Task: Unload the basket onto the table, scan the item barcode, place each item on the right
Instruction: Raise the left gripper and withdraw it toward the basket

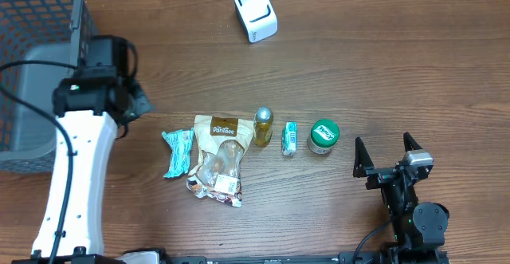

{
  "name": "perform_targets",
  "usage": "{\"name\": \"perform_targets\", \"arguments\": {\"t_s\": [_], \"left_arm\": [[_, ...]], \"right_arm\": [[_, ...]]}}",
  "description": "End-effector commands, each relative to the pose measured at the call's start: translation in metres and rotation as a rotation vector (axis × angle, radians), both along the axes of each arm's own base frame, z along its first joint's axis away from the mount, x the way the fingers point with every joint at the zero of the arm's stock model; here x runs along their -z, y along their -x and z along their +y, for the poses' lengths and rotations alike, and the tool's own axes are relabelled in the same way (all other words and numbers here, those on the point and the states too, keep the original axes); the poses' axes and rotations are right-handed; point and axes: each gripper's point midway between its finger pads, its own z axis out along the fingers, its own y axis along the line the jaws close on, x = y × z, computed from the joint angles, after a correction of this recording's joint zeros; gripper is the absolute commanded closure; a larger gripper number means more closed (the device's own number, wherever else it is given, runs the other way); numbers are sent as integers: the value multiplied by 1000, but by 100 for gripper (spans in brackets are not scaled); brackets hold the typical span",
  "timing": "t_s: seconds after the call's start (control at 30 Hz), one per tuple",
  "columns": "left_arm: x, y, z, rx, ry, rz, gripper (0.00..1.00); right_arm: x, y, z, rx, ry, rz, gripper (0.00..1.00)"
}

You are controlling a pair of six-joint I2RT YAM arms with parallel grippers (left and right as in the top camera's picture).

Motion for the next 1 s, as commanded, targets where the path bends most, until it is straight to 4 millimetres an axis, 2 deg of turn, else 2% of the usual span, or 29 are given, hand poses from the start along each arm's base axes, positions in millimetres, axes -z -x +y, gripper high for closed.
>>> {"name": "perform_targets", "arguments": {"t_s": [0.0,0.17,0.47,0.63,0.77,0.87,0.97], "left_arm": [[-12,-2,13,-16,3,-33,96],[-14,0,34,-61,-24,-38,96],[-14,7,59,-142,-16,-46,94],[-12,1,45,-53,68,-58,94],[-17,-15,29,76,92,-103,92],[-25,-31,27,100,77,-172,90],[-31,-41,25,116,72,-215,93]], "right_arm": [[3,0,-1,6,4,-1,0],[3,0,-1,6,4,-1,0],[3,0,-1,6,4,-1,0],[3,0,-1,6,4,-1,0],[3,0,-1,6,4,-1,0],[3,0,-1,6,4,-1,0],[3,0,-1,6,4,-1,0]]}}
